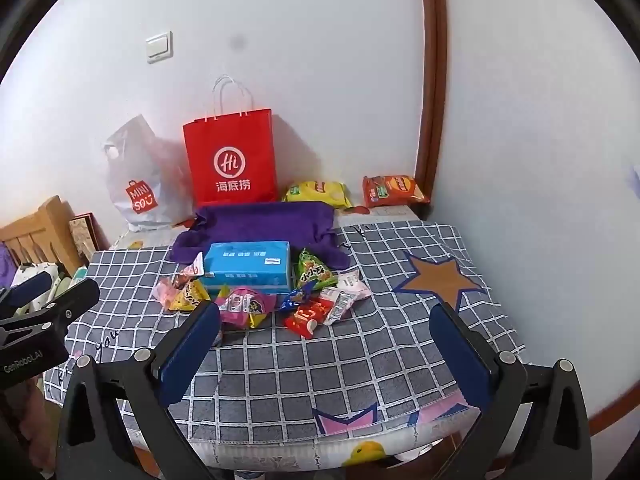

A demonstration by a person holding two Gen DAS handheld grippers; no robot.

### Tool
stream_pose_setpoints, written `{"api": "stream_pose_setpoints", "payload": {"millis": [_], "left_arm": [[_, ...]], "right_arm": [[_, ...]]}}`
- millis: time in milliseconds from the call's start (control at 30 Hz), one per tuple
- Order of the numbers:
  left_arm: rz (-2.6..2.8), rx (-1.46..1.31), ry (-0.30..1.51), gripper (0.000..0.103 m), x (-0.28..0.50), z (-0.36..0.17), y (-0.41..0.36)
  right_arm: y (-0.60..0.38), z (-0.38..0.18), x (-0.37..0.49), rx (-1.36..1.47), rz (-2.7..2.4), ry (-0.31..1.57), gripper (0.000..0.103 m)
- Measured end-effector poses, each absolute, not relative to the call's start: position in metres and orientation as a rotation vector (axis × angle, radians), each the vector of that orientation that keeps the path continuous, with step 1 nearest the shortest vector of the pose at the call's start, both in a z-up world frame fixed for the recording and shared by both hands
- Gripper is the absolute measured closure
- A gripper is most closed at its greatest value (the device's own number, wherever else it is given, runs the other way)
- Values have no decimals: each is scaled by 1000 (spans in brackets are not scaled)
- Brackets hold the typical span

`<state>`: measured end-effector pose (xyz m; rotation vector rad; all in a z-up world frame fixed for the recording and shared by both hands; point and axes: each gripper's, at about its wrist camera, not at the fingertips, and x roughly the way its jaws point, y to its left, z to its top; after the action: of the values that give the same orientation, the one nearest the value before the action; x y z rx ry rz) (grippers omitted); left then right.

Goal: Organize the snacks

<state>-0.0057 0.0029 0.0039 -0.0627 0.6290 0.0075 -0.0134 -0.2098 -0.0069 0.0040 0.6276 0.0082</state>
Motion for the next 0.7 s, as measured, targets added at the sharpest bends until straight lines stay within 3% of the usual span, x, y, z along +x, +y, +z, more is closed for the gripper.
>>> {"api": "stream_pose_setpoints", "payload": {"millis": [700], "left_arm": [[17,-69,621,1,-10,5,11]], "right_arm": [[-206,-16,-18,14,38,631,0]]}}
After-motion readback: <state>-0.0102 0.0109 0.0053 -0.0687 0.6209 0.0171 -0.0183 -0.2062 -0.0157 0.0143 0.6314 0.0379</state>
